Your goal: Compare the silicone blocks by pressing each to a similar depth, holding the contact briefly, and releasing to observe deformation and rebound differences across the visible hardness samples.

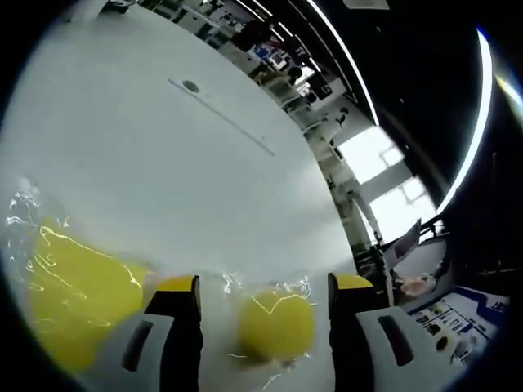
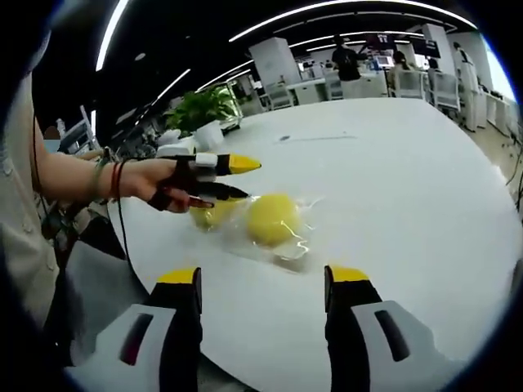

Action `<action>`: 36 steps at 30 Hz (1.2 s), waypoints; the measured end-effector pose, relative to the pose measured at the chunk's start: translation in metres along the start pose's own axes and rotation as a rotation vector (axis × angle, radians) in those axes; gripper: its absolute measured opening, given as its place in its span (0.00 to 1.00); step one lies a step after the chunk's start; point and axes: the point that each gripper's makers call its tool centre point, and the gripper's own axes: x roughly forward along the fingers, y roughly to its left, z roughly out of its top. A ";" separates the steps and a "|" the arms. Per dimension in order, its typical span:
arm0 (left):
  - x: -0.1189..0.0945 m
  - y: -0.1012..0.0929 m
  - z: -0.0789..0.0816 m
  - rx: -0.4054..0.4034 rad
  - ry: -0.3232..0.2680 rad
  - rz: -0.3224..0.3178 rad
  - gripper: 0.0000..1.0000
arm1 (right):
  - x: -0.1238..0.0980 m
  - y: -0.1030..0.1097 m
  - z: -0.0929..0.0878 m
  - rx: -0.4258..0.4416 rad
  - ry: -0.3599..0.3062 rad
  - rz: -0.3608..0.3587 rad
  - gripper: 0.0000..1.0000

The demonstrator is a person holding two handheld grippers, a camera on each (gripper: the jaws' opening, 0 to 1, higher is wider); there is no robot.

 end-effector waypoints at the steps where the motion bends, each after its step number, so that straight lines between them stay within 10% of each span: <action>1: 0.001 -0.001 -0.001 -0.009 0.007 -0.003 0.60 | 0.000 0.000 0.000 0.000 0.000 0.000 0.56; 9: 0.015 0.001 -0.013 -0.095 0.022 0.029 0.61 | 0.003 -0.004 -0.002 0.000 0.015 0.005 0.54; 24: 0.023 0.028 -0.019 -0.244 -0.014 0.044 0.14 | 0.001 -0.014 -0.008 0.008 0.033 -0.008 0.51; 36: 0.023 0.026 -0.019 -0.209 -0.008 0.019 0.00 | 0.004 -0.016 -0.010 0.005 0.043 -0.009 0.49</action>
